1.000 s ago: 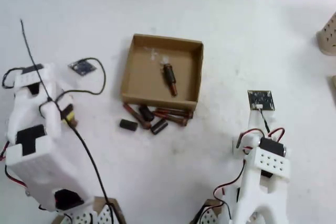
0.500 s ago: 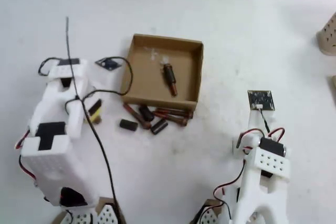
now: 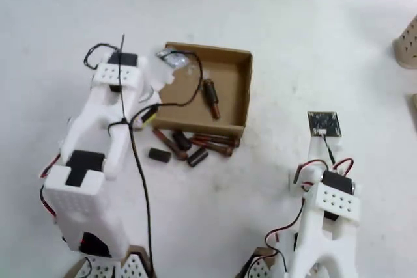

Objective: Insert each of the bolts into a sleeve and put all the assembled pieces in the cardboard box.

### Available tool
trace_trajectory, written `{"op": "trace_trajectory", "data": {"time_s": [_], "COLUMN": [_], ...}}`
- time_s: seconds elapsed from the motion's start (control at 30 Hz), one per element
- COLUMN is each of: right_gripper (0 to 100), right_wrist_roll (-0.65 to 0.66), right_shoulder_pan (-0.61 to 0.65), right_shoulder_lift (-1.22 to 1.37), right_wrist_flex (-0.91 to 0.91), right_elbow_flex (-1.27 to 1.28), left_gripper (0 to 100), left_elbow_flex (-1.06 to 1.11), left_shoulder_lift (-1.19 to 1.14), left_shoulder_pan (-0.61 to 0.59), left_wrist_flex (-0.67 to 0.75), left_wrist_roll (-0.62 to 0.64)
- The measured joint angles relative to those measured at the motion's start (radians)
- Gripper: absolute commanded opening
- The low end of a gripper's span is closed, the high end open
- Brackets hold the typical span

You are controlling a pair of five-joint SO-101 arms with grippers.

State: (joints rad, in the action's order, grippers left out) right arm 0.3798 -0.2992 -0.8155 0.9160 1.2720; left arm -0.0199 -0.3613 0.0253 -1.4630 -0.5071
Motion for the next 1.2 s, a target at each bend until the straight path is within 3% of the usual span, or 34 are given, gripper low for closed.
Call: {"op": "trace_trajectory", "data": {"time_s": [0.2,0.47,0.57,0.8,1.03,1.2], "right_gripper": [1.7,1.7,1.7,1.7,1.7,1.7], "right_wrist_roll": [0.0,0.0,0.0,0.0,0.0,0.0], "right_shoulder_pan": [0.0,0.0,0.0,0.0,0.0,0.0], "right_shoulder_lift": [0.0,0.0,0.0,0.0,0.0,0.0], "right_wrist_flex": [-0.003,-0.005,-0.005,-0.005,-0.005,-0.005], "right_elbow_flex": [0.0,0.0,0.0,0.0,0.0,0.0], "left_gripper": [11,11,11,11,11,11], "left_elbow_flex": [-0.068,-0.071,-0.071,-0.071,-0.071,-0.071], "left_shoulder_lift": [0.0,-0.015,-0.017,-0.13,-0.163,-0.14], "left_shoulder_pan": [-0.005,-0.149,-0.193,-0.207,-0.183,-0.147], "left_wrist_flex": [-0.094,-0.118,-0.118,-0.086,-0.06,-0.057], "left_wrist_roll": [-0.292,-0.911,-1.079,-1.154,-1.154,-1.085]}}
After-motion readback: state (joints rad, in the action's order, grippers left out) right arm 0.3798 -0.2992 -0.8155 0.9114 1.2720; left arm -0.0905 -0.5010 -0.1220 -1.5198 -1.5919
